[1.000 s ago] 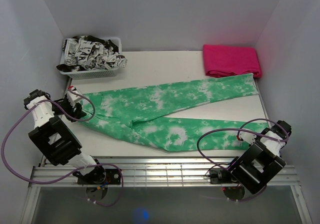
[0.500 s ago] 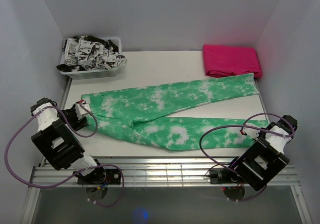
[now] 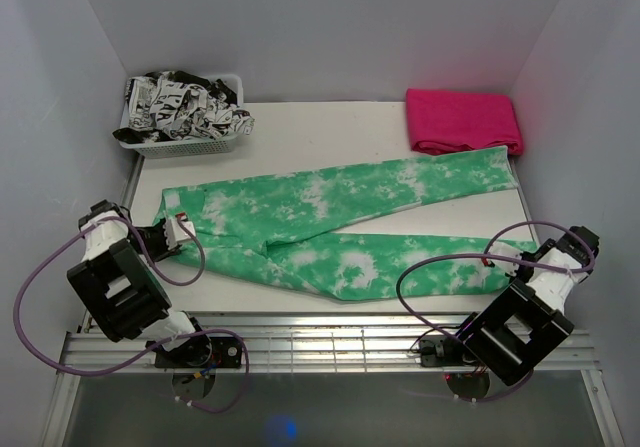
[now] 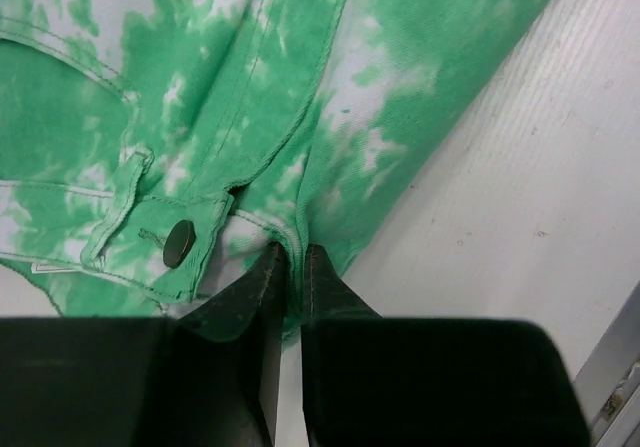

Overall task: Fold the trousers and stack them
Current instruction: Flatten the trousers out

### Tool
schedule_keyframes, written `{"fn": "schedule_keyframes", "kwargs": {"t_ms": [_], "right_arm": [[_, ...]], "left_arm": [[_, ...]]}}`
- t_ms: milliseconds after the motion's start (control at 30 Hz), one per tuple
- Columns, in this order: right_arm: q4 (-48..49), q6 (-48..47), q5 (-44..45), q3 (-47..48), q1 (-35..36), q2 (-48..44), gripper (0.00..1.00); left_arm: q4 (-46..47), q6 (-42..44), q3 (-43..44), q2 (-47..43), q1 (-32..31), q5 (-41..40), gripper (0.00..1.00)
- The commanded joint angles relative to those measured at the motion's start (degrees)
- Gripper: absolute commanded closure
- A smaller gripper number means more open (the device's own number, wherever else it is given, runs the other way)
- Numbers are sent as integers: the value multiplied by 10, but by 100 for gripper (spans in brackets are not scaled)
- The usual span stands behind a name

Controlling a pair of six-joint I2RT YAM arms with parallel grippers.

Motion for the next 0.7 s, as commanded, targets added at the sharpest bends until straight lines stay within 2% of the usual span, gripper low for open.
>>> {"fn": "schedule_keyframes", "kwargs": {"t_ms": [0,33,100,333,400,500,667], "right_arm": [[-35,-156,-21,43,-3,9,92],[-37,-147,-23,49,-3,14,92],[-44,-137,-25,67,-3,19,92],[-88,-97,-62,175,-3,71,92],[-99,-98,-66,195,-3,82,92],[-94,-96,-79,214,0,96,92],[-90,-50,-102,275,19,135,92]], "left_arm": [[1,304,-7,-24,-4,-21,84],[0,299,-6,-26,-4,-20,93],[-8,266,15,-26,-4,-9,100],[-88,139,166,19,-3,89,100],[-101,126,183,33,-3,110,100],[-83,101,197,49,-5,133,100],[-67,-42,269,106,-8,180,100]]}}
